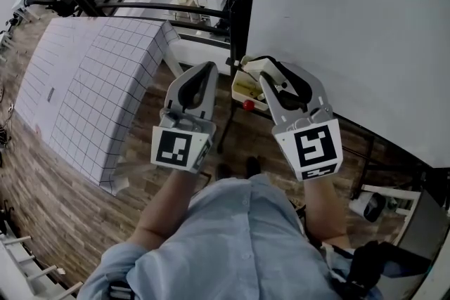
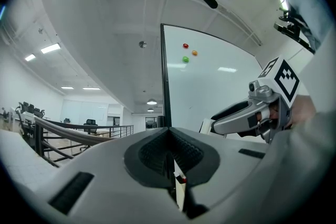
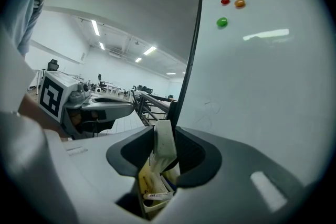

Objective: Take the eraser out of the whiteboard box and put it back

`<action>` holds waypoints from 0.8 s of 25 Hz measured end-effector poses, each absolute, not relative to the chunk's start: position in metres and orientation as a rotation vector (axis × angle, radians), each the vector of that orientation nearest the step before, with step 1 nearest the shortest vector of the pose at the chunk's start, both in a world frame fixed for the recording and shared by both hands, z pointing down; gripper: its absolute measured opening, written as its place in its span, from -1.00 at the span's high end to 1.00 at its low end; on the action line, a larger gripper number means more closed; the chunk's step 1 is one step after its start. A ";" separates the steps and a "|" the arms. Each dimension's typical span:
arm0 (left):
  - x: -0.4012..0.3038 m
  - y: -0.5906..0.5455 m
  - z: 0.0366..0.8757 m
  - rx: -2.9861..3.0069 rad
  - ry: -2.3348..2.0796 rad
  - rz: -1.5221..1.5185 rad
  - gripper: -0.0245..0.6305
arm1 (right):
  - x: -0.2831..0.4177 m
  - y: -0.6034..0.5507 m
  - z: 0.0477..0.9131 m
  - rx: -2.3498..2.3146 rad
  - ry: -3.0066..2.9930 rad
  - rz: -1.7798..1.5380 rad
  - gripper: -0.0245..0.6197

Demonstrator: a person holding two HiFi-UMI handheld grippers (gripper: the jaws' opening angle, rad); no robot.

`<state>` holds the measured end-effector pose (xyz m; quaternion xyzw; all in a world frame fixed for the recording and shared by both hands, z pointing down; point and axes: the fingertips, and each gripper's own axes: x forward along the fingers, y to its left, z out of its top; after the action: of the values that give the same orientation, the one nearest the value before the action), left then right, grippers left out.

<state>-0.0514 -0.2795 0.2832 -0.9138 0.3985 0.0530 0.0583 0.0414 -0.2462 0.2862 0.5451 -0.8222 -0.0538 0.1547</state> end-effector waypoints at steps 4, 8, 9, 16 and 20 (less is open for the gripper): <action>-0.052 -0.283 0.283 -2.768 1.217 0.171 0.93 | 0.040 -0.248 0.291 1.557 -2.346 -0.142 0.54; -0.050 -0.284 0.289 -2.793 1.200 0.160 0.93 | 0.040 -0.250 0.297 1.548 -2.339 -0.127 0.54; -0.049 -0.285 0.291 -2.801 1.197 0.156 0.93 | 0.040 -0.250 0.298 1.546 -2.338 -0.123 0.54; -0.050 -0.290 0.298 -2.808 1.212 0.152 0.93 | 0.034 -0.250 0.317 1.505 -2.323 -0.089 0.54; -0.049 -0.292 0.301 -2.822 1.200 0.138 0.93 | 0.033 -0.252 0.327 1.497 -2.314 -0.072 0.54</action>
<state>-0.0487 -0.2915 0.3014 -0.9187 0.3908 0.0448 0.0358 0.0332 -0.2522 0.3268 0.5331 -0.8238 -0.0257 0.1910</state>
